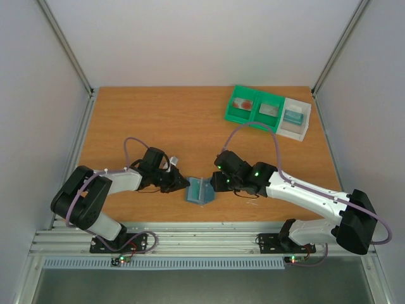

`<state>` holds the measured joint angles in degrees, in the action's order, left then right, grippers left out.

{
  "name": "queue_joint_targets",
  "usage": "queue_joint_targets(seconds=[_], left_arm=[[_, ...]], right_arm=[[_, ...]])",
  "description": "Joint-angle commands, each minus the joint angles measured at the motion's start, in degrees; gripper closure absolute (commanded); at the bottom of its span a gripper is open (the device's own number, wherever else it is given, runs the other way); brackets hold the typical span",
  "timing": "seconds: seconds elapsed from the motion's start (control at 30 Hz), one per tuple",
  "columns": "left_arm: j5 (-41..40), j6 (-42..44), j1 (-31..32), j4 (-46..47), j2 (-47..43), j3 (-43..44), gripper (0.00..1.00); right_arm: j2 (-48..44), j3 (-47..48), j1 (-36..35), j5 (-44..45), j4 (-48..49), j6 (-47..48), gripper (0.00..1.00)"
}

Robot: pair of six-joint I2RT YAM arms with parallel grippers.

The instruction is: Take the credit cards out of the card holder

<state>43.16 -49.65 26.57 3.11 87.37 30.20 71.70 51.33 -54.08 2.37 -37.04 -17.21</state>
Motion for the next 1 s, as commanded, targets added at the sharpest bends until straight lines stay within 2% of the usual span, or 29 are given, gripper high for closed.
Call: queue_joint_targets(seconds=[0.0,0.13,0.27,0.6,0.73,0.97], left_arm=[[0.0,-0.4,0.5,2.1,-1.1,-0.6,0.94],[-0.7,-1.0,0.6,1.2,-2.8,-0.7,0.99],[-0.8,-2.2,0.7,1.2,-4.2,-0.7,1.0],[-1.7,-2.7,0.8,0.9,-4.9,-1.5,0.99],[-2.9,-2.3,0.8,-0.3,-4.5,-1.8,0.99],[-5.8,-1.3,0.8,-2.7,-4.5,-2.6,0.96]], right_arm=[[-1.3,3.6,-0.3,-3.6,-0.8,0.7,0.61],[0.6,3.4,-0.3,-10.8,5.5,-0.3,0.67],[5.1,4.3,-0.3,-15.4,10.9,-1.7,0.72],[16.6,5.4,-0.3,-15.7,15.1,-3.8,0.76],[17.4,2.1,0.5,-13.9,16.7,-4.6,0.78],[17.3,-4.1,2.6,-17.7,22.3,-5.3,0.77]])
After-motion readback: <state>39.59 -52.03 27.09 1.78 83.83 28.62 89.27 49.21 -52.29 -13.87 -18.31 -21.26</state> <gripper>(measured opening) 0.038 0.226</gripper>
